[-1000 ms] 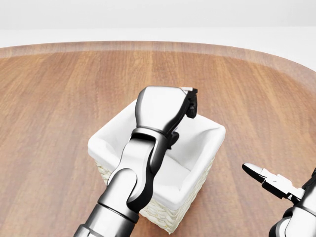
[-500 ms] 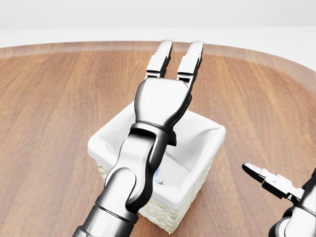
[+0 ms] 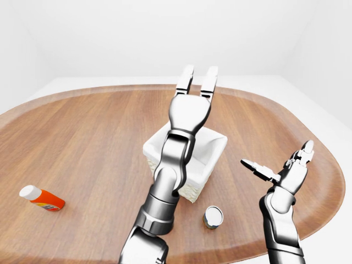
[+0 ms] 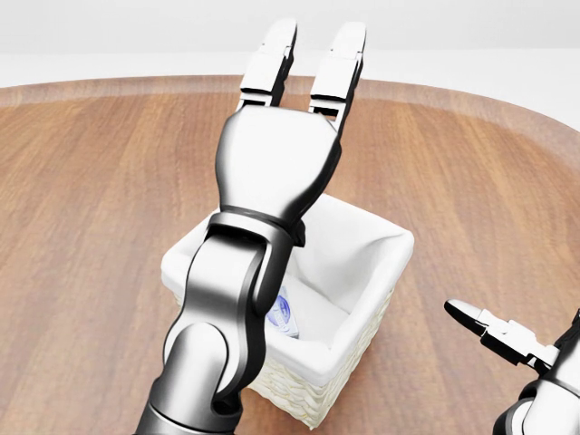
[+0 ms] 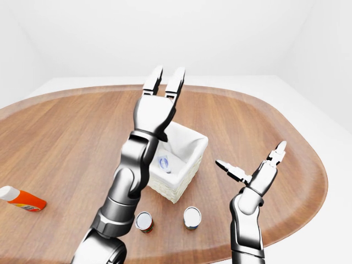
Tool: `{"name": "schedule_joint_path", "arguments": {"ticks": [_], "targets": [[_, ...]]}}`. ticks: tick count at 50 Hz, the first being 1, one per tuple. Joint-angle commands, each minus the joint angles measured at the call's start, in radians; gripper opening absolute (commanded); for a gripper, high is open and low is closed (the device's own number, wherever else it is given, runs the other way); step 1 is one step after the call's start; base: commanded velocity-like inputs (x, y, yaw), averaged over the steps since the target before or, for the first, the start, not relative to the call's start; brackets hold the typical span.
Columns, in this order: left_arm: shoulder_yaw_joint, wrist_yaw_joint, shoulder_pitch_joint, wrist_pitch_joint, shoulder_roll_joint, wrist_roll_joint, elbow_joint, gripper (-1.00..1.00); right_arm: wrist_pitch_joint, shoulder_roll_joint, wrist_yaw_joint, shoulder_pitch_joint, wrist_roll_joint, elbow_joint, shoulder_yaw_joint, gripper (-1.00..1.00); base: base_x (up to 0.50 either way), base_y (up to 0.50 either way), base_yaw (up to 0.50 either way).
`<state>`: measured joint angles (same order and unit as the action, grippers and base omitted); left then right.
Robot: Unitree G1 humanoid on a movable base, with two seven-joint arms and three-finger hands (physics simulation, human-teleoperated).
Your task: Pick up the alphabet soup and the cream cheese box, and put them in the basket.
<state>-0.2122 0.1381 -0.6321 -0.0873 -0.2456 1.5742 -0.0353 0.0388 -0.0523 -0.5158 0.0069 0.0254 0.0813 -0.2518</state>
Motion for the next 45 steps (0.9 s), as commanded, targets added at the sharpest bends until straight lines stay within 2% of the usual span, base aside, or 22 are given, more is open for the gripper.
{"name": "schedule_joint_path", "arguments": {"ticks": [1,7,9,11,13,18,19,26,32,34,39,45], "targets": [[0.016,0.045,0.031,0.000,0.025,0.036,0.102,1.00,0.000,0.000,-0.001,-0.001,-0.001,-0.002,-0.001,1.00,0.00,0.00,0.00],[0.026,0.087,0.049,0.000,0.045,0.048,0.181,1.00,0.007,-0.002,-0.003,-0.004,0.000,-0.012,-0.001,1.00,0.00,0.00,0.00],[0.023,0.128,0.068,0.000,0.025,0.014,0.226,1.00,0.008,-0.002,-0.003,-0.004,0.001,-0.013,0.000,1.00,0.00,0.00,0.00],[0.005,0.156,0.085,0.000,0.034,0.074,0.283,1.00,-0.004,-0.001,-0.003,0.000,-0.003,0.002,-0.002,1.00,0.00,0.00,0.00],[0.010,0.172,0.094,0.000,0.031,0.085,0.306,1.00,-0.011,0.000,-0.003,0.001,-0.002,0.012,-0.001,1.00,0.00,0.00,0.00],[0.022,0.192,0.132,0.000,0.039,0.129,0.378,1.00,-0.004,0.001,-0.002,0.001,0.000,0.005,-0.001,1.00,0.00,0.00,0.00],[0.028,0.183,0.135,0.000,0.054,0.150,0.372,1.00,0.004,-0.001,-0.002,-0.002,0.000,-0.007,-0.002,1.00,0.00,0.00,0.00],[0.061,0.217,0.163,0.000,0.081,0.095,0.422,1.00,-0.002,-0.001,-0.001,-0.001,-0.002,-0.001,-0.001,1.00,0.00,0.00,0.00],[0.113,0.253,0.170,0.000,0.140,0.060,0.473,1.00,-0.004,-0.002,0.000,-0.002,-0.005,-0.002,-0.001,1.00,0.00,0.00,0.00],[0.125,0.265,0.168,0.000,0.154,0.053,0.485,1.00,0.000,-0.002,0.000,-0.004,-0.005,-0.008,-0.002,1.00,0.00,0.00,0.00],[0.146,0.290,0.174,0.000,0.182,0.044,0.516,1.00,-0.012,-0.002,-0.001,-0.002,-0.005,0.004,-0.002,1.00,0.00,0.00,0.00],[0.178,0.293,0.197,0.000,0.218,0.012,0.543,1.00,-0.006,-0.003,-0.002,-0.005,-0.007,-0.008,-0.003,1.00,0.00,0.00,0.00]]}}
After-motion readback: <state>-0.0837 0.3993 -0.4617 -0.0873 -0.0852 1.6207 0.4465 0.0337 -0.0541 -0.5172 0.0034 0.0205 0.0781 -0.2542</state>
